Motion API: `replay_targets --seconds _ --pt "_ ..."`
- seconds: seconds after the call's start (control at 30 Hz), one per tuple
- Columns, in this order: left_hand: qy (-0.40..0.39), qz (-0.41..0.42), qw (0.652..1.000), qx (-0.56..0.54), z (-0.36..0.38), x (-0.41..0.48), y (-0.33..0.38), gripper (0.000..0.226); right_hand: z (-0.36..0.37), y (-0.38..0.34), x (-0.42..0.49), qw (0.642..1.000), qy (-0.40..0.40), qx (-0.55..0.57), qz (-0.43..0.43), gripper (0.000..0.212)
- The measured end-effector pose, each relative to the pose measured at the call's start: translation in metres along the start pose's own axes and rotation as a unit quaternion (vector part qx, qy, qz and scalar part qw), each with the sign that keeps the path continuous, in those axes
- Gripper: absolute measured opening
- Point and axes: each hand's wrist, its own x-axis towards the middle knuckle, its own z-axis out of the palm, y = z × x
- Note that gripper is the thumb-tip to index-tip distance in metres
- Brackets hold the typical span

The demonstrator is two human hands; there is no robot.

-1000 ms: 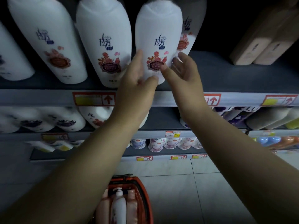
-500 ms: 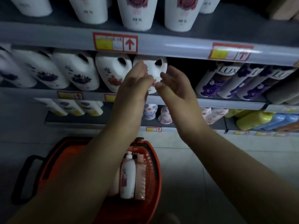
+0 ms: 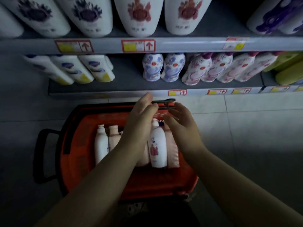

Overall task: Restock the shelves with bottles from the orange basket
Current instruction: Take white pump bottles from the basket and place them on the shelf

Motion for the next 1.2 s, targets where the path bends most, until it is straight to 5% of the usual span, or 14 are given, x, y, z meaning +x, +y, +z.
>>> replay_targets --seconds 0.17,0.27,0.4,0.53,0.63,0.8,0.97,1.2 --pt "0.019 -0.060 0.998 0.023 -0.017 0.023 -0.059 0.049 0.001 0.062 0.017 0.994 0.003 -0.031 0.106 0.032" --pt "0.011 -0.117 0.991 0.063 -0.022 0.033 -0.089 0.064 0.004 0.096 0.036 0.982 0.023 -0.084 0.166 0.053" --pt "0.089 -0.197 0.976 -0.023 -0.028 0.049 -0.134 0.019 0.011 0.142 0.059 0.959 0.010 -0.179 0.222 0.052" --pt "0.067 -0.258 0.961 -0.068 -0.031 0.050 -0.171 0.017 0.018 0.175 0.076 0.940 0.044 -0.311 0.137 0.033" --pt "0.051 -0.271 0.959 -0.060 -0.034 0.052 -0.191 0.015 0.028 0.189 0.084 0.942 0.059 -0.319 0.089 0.044" --pt "0.037 -0.290 0.954 -0.065 -0.040 0.056 -0.204 0.024 0.039 0.199 0.080 0.864 0.041 -0.494 0.094 0.067" --pt "0.014 -0.273 0.958 -0.090 -0.032 0.044 -0.200 0.020 0.045 0.205 0.070 0.939 0.043 -0.313 0.135 0.059" --pt "0.020 -0.264 0.964 -0.020 -0.045 0.035 -0.180 0.018 0.011 0.163 0.060 0.970 -0.019 -0.154 0.188 0.045"
